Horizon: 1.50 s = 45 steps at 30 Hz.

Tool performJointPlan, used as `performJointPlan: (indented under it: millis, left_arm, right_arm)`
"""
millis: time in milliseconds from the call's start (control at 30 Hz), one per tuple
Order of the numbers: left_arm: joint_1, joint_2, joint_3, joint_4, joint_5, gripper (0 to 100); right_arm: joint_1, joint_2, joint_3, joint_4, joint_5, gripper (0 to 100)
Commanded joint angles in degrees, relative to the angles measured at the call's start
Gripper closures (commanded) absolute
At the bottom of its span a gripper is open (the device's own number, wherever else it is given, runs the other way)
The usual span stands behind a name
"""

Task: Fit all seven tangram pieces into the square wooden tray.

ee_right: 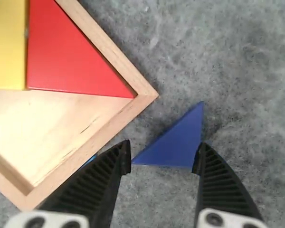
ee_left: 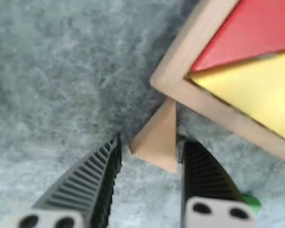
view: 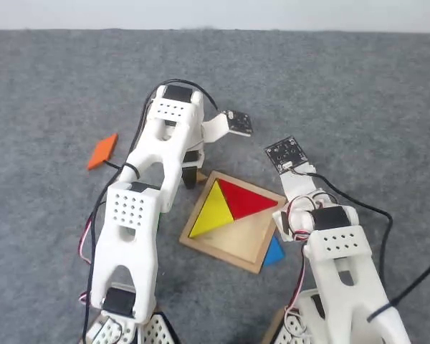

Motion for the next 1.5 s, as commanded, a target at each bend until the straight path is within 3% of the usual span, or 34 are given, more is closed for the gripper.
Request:
performJointPlan:
  millis: [0, 133, 600, 1467]
  left_arm:
    - [-0.3, -0.3, -2.2, 1.7, 5.9, 82]
    - [0.3, -0.6, -0.1, 1.7, 9.2, 88]
    - [2.0, -0.9, 0.7, 1.5, 13.1, 91]
    - [2.1, -0.9, 0.8, 1.6, 15.0, 99]
  right_arm:
    - [0.6, 0.2, -3.2, -0.6, 0.7, 77.5]
    - [0.6, 0.2, -3.2, -0.6, 0.7, 77.5]
    - [0.6, 0.2, -3.2, -0.6, 0.7, 77.5]
    - [0.6, 0.2, -3.1, -0.7, 0.6, 77.5]
